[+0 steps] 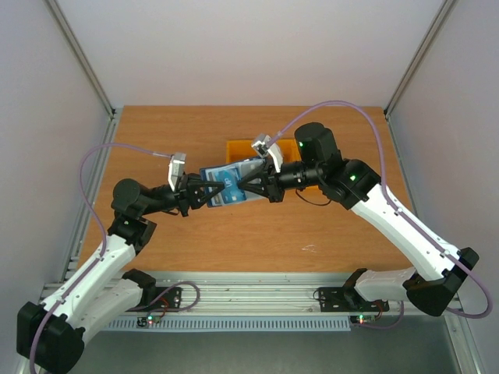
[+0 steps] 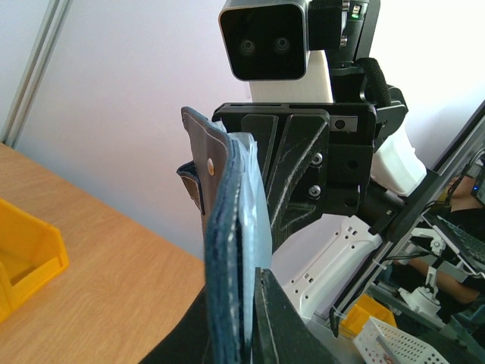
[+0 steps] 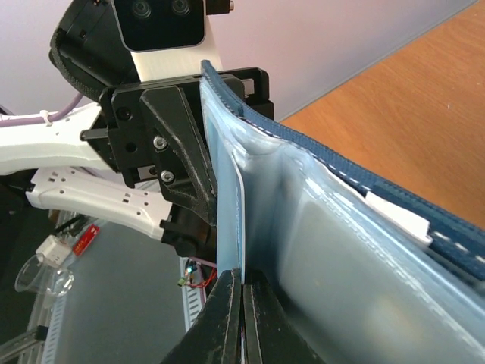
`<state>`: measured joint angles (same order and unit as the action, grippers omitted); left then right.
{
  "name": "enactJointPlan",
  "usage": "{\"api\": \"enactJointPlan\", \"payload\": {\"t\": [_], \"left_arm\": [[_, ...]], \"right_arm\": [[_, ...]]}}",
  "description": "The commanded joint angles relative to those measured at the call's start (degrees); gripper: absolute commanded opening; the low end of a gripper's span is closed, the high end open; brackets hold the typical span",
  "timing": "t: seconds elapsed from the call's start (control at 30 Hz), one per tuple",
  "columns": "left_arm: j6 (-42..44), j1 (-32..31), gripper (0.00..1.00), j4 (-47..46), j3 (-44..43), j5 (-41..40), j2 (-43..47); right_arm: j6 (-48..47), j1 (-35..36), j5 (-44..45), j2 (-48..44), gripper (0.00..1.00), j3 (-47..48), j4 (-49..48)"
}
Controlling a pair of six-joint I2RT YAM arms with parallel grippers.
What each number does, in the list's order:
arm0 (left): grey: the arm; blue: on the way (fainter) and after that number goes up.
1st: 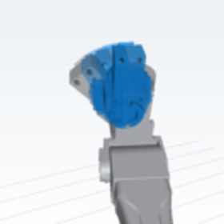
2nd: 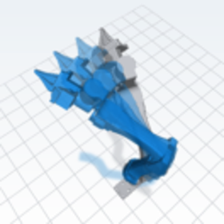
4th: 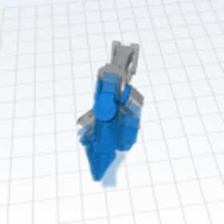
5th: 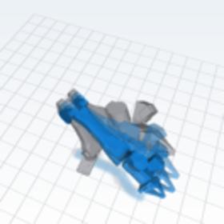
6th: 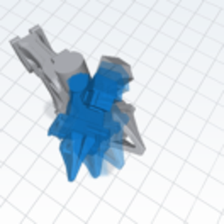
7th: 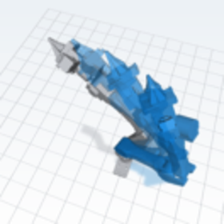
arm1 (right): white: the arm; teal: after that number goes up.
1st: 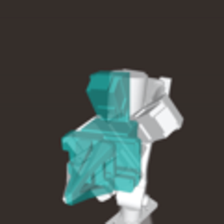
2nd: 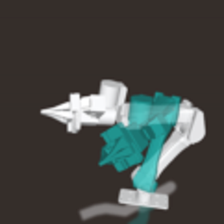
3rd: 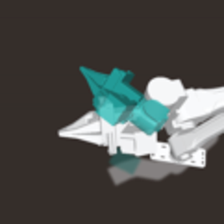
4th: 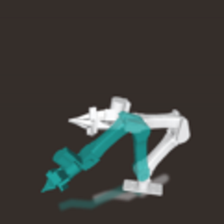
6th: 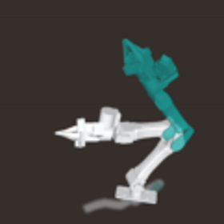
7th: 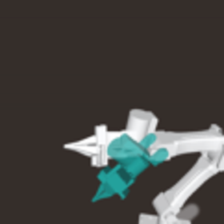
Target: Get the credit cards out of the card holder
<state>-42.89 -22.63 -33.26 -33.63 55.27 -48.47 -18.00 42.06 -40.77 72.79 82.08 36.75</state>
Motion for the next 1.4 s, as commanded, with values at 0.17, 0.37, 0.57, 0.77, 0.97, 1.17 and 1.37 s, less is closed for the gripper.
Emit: {"api": "enactJointPlan", "payload": {"t": [0.17,0.37,0.57,0.77,0.97,1.17,1.37], "left_arm": [[0.5,-0.4,0.15,-2.7,-0.3,1.2,0.6],[0.7,-0.5,0.01,-1.9,-0.4,1.0,0.5],[0.8,-0.5,0.0,-1.9,-0.4,1.0,0.9],[0.4,-0.6,0.0,-2.6,-0.3,1.1,0.5],[0.4,-0.6,0.0,-2.6,-0.2,1.2,0.8],[1.1,-0.6,0.0,0.4,0.3,-3.1,0.8],[6.4,-0.6,0.0,19.9,1.7,-24.5,1.1]], "right_arm": [[-0.9,-1.7,1.8,-3.4,0.01,0.7,2.7],[-1.6,-1.8,1.6,-2.7,0.01,2.7,4.6],[-2.0,-1.8,2.4,-2.5,0.05,3.2,6.2],[-1.5,-1.8,1.2,-1.9,0.05,3.4,6.5],[-2.0,-1.8,3.6,-3.8,0.01,2.6,6.3],[-3.0,-6.2,9.9,-6.0,0.01,3.1,13.5],[-2.3,-17.7,21.0,-4.2,0.01,6.1,27.2]]}}
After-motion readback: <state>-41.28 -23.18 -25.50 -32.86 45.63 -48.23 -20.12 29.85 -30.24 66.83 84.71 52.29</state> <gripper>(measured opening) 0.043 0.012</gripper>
